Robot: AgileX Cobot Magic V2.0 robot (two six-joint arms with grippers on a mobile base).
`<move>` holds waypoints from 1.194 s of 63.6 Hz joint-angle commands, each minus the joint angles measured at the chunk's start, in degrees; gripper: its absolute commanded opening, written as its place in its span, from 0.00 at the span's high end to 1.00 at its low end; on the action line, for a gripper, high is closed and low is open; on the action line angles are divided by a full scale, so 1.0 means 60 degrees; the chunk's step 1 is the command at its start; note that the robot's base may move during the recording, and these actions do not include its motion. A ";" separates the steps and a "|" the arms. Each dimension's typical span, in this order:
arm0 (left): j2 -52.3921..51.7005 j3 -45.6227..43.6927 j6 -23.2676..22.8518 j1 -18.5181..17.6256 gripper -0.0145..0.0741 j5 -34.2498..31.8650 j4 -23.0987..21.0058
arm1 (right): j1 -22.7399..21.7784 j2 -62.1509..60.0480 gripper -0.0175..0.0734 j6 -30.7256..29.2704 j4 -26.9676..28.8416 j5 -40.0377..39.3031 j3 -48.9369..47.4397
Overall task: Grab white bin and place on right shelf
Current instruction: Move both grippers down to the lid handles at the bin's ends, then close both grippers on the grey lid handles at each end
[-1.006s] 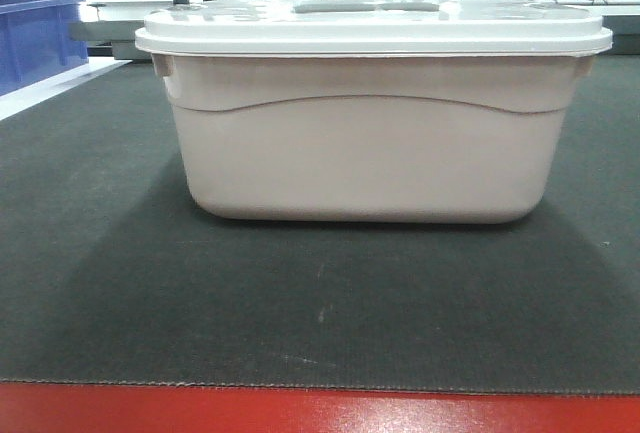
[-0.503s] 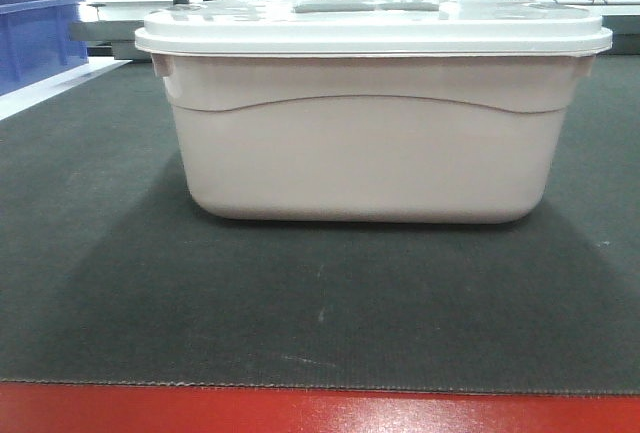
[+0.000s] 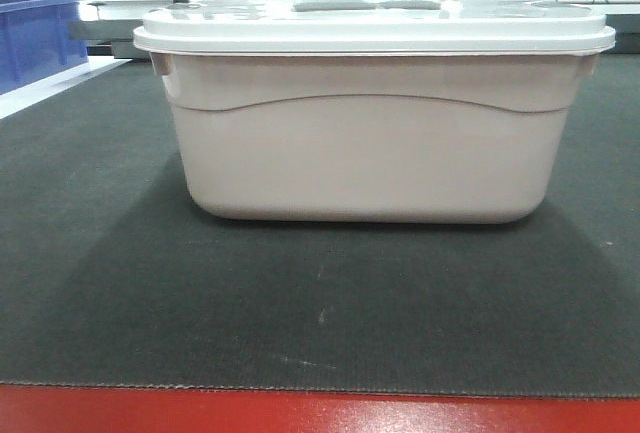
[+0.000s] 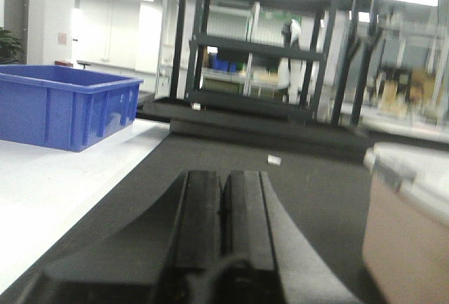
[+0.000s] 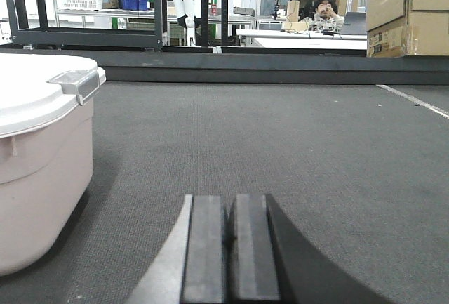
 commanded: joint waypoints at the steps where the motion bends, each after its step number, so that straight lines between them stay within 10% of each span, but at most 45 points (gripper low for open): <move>1: -0.0064 -0.0532 -0.0049 -0.0058 0.97 -0.0848 -0.0617 | -0.0058 -0.0062 0.73 -0.0045 -0.0085 -0.0834 -0.0535; 20: 0.1413 -0.4052 -0.0049 -0.0058 0.97 0.1714 0.1732 | -0.0058 0.1496 0.73 -0.0036 -0.0077 -0.0693 -0.3207; 39: 0.5193 -0.7288 -0.0049 -0.0518 0.87 0.3470 0.1755 | -0.0058 0.5148 0.55 -0.0014 0.0112 -0.0146 -0.6068; 55: 0.7941 -0.8437 -0.0049 -0.1310 0.45 0.4167 0.0959 | -0.0058 0.7163 0.19 -0.0014 0.1544 0.1774 -0.7584; 76: 1.1441 -1.1839 0.0400 -0.1404 0.35 0.9112 -0.1161 | 0.0013 0.9322 0.14 -0.0036 0.3941 0.6390 -1.0431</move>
